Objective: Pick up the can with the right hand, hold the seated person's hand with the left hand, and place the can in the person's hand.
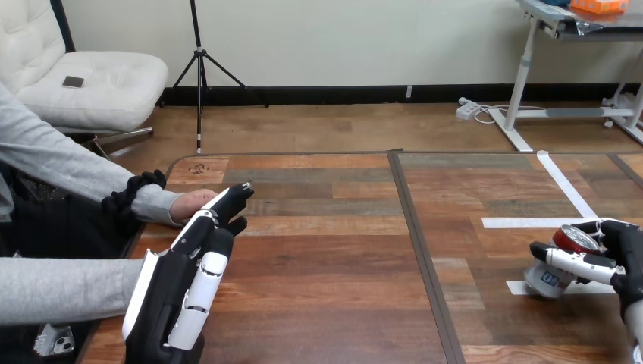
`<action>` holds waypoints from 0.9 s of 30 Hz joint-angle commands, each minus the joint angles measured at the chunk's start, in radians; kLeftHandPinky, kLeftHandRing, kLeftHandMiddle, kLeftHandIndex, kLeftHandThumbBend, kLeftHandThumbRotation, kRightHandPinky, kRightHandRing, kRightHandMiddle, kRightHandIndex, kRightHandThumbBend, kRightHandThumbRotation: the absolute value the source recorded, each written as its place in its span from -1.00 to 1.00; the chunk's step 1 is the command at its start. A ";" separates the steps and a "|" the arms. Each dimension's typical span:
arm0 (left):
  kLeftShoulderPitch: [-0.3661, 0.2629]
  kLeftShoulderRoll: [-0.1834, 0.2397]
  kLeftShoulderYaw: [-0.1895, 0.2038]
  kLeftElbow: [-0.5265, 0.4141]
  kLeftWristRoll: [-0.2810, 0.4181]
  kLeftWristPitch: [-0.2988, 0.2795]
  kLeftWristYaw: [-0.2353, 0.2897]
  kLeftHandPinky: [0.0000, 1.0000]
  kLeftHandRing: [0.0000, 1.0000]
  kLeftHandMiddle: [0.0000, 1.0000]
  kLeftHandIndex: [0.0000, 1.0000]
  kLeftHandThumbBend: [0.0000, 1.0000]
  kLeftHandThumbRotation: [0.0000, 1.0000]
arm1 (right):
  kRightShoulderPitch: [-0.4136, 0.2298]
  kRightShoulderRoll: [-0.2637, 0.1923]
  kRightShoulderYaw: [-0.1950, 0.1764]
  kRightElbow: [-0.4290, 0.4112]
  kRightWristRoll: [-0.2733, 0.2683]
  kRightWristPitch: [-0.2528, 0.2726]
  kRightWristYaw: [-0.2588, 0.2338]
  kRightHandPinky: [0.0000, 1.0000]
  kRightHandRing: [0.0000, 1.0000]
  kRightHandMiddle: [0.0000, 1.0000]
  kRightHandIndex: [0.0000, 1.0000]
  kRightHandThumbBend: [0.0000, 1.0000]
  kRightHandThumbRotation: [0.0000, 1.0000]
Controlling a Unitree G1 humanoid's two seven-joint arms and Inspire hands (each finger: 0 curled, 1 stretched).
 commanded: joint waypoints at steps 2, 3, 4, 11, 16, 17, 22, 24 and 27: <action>-0.041 0.000 0.007 -0.033 -0.001 -0.018 -0.002 0.78 0.86 0.80 0.66 0.08 0.75 | -0.066 -0.015 -0.019 -0.031 0.030 -0.056 0.019 -0.33 -0.22 -0.12 -0.08 0.59 -1.00; -0.041 0.000 0.007 -0.032 -0.001 -0.019 -0.002 0.78 0.86 0.80 0.66 0.09 0.75 | -0.066 -0.015 -0.019 -0.032 0.033 -0.058 0.023 -0.32 -0.21 -0.12 -0.08 0.59 -1.00; -0.039 0.000 0.007 -0.037 0.000 -0.014 -0.001 0.78 0.86 0.80 0.65 0.09 0.75 | -0.065 -0.016 -0.016 -0.034 0.029 -0.059 0.018 -0.32 -0.21 -0.12 -0.08 0.58 -1.00; -0.038 0.001 0.007 -0.043 0.003 -0.010 0.001 0.80 0.86 0.80 0.64 0.07 0.74 | -0.063 -0.013 -0.016 -0.043 0.036 -0.077 0.024 -0.37 -0.27 -0.13 -0.09 0.59 -1.00; -0.036 0.003 0.008 -0.052 0.008 -0.003 0.004 0.80 0.86 0.79 0.63 0.06 0.74 | -0.063 -0.013 -0.012 -0.051 0.038 -0.087 0.030 -0.39 -0.28 -0.13 -0.09 0.57 -1.00; -0.035 0.004 0.008 -0.053 0.007 -0.002 0.004 0.80 0.86 0.79 0.63 0.05 0.73 | -0.063 -0.012 -0.012 -0.052 0.039 -0.090 0.030 -0.38 -0.28 -0.12 -0.08 0.57 -1.00; -0.046 0.006 0.008 -0.033 -0.008 -0.023 -0.011 0.79 0.86 0.79 0.63 -0.01 0.73 | -0.063 -0.008 -0.013 -0.063 0.042 -0.104 0.034 -0.39 -0.29 -0.14 -0.09 0.58 -1.00; -0.045 0.006 0.008 -0.035 -0.008 -0.020 -0.012 0.79 0.86 0.80 0.63 -0.03 0.72 | -0.063 -0.007 -0.015 -0.065 0.045 -0.108 0.038 -0.42 -0.32 -0.16 -0.09 0.59 -1.00; -0.039 0.003 0.009 -0.044 -0.003 -0.007 -0.006 0.78 0.86 0.80 0.63 -0.02 0.71 | -0.061 -0.006 -0.016 -0.070 0.050 -0.129 0.054 -0.45 -0.34 -0.17 -0.09 0.59 -1.00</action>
